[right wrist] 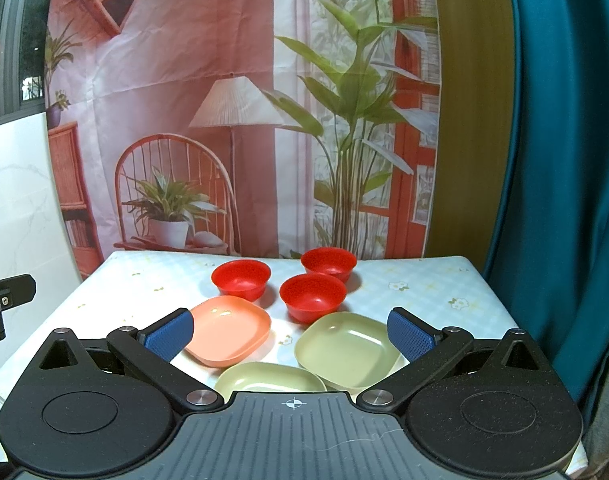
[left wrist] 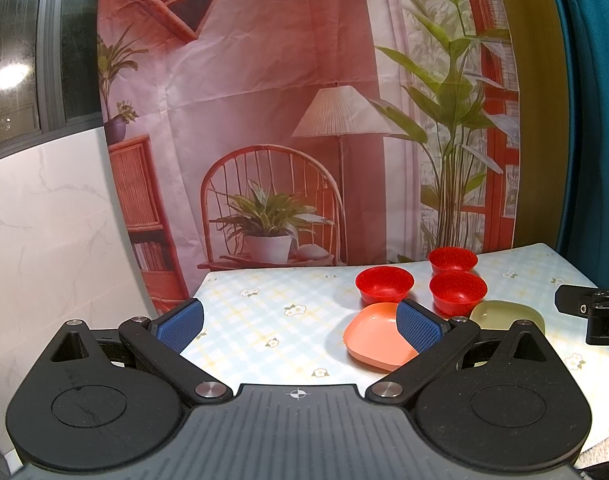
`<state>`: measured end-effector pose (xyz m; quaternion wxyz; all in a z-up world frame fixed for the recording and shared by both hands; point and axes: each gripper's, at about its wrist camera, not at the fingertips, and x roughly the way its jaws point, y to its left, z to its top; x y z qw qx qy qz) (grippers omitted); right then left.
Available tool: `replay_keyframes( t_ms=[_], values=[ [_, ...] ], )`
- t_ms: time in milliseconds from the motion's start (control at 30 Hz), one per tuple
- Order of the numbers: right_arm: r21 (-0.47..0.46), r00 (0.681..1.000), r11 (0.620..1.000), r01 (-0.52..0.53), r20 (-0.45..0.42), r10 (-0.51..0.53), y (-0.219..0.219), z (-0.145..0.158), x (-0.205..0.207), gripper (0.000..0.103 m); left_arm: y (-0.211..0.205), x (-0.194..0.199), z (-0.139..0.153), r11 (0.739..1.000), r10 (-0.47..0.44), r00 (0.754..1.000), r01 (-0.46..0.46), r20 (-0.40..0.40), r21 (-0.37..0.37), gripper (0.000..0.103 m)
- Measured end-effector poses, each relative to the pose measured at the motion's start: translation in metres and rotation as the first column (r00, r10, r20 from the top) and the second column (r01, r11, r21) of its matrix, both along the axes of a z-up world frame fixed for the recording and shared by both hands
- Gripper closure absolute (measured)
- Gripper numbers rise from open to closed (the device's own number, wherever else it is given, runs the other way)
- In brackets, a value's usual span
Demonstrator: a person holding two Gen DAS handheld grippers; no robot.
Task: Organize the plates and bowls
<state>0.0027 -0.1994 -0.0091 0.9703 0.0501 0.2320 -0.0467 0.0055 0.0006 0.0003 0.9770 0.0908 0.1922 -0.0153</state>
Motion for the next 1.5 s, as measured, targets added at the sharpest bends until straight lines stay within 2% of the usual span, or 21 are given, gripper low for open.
replay_keyframes(
  t_ms=[667, 800, 1000, 1133, 1233, 1333, 1500],
  values=[
    [0.008, 1.0, 1.0, -0.006, -0.001, 0.006, 0.001, -0.002, -0.002, 0.0, 0.003, 0.003, 0.0, 1.0, 0.006, 1.0, -0.006, -0.025, -0.019, 0.0],
    [0.041, 0.998, 0.998, -0.047, 0.039, 0.045, -0.002, -0.004, -0.005, 0.0, 0.009, 0.013, 0.002, 0.999, 0.02, 0.999, -0.022, -0.044, -0.048, 0.0],
    [0.113, 0.991, 0.991, -0.077, 0.122, 0.063, -0.02, -0.007, 0.004, 0.0, 0.005, 0.027, 0.002, 1.0, 0.012, 0.999, -0.012, -0.037, -0.013, 0.0],
    [0.131, 0.993, 0.99, -0.06, 0.111, 0.045, -0.028, -0.005, 0.018, 0.0, -0.002, 0.033, 0.001, 1.0, -0.012, 1.0, 0.012, -0.026, 0.008, 0.0],
    [0.104, 0.992, 0.993, -0.057, 0.115, 0.045, -0.029, -0.006, 0.027, 0.0, -0.007, 0.041, -0.002, 0.999, -0.029, 0.999, 0.03, -0.026, 0.015, 0.0],
    [0.079, 0.994, 0.995, -0.055, 0.102, 0.047, -0.029, -0.009, 0.039, 0.0, -0.009, 0.052, -0.007, 0.999, -0.041, 0.999, 0.041, -0.035, 0.006, 0.0],
    [0.1, 0.997, 0.993, -0.057, 0.052, 0.052, -0.03, -0.017, 0.061, 0.0, -0.01, 0.078, -0.021, 0.998, -0.043, 0.999, 0.042, -0.033, -0.037, 0.0]
  ],
)
